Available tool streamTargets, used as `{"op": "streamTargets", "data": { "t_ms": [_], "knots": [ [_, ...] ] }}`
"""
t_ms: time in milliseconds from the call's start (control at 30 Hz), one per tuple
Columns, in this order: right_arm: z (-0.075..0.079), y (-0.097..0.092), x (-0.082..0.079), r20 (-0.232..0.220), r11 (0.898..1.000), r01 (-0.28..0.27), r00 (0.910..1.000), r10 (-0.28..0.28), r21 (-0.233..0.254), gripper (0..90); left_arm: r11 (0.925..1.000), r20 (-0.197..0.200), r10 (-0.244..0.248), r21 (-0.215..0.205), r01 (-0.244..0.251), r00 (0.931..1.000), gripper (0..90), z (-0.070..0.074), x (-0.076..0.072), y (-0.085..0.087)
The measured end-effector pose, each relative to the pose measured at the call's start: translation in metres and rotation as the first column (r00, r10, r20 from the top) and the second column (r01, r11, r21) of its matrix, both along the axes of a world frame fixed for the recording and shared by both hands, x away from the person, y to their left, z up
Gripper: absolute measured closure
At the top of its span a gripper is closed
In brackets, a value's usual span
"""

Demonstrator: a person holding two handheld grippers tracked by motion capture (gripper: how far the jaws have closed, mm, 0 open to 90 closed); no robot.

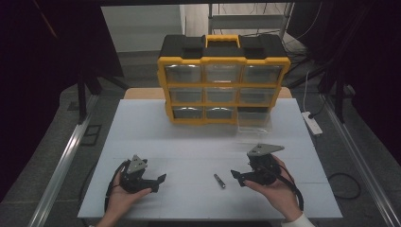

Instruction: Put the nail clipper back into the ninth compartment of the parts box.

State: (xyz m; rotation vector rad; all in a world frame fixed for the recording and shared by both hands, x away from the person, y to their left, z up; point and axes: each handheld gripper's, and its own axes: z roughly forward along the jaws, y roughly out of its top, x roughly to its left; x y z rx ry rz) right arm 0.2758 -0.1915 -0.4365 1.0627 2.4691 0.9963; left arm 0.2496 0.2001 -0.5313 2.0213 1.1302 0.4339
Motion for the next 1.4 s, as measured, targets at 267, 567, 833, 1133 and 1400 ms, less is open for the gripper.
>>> {"op": "streamTargets", "data": {
  "t_ms": [267, 567, 833, 1133, 1400],
  "knots": [
    [0.004, 0.010, 0.001, -0.005, 1.000, -0.005, 1.0000, 0.005, -0.018, 18.4, 0.9999, 0.000, 0.003, 0.011, -0.003, 1.0000, 7.0, -0.001, 0.001, 0.000],
    [0.005, 0.026, 0.001, -0.015, 1.000, -0.018, 0.9997, 0.018, -0.012, 17.5, 0.9999, 0.000, 0.006, 0.015, -0.006, 1.0000, 7.2, -0.001, 0.001, 0.000],
    [0.006, 0.037, 0.002, -0.018, 0.999, -0.023, 0.9996, 0.023, -0.025, 17.2, 0.9999, -0.002, 0.006, 0.016, -0.006, 1.0000, 7.3, -0.002, 0.001, 0.000],
    [0.001, 0.051, 0.000, -0.042, 0.998, -0.024, 0.9989, 0.021, -0.061, 17.6, 0.9997, -0.004, 0.002, 0.023, -0.002, 1.0000, 7.4, -0.002, 0.001, 0.000],
    [-0.004, 0.060, 0.001, -0.074, 0.994, -0.016, 0.9972, 0.008, -0.108, 18.3, 0.9999, -0.005, 0.005, 0.015, -0.005, 1.0000, 7.5, -0.002, 0.001, 0.001]
  ]
}}
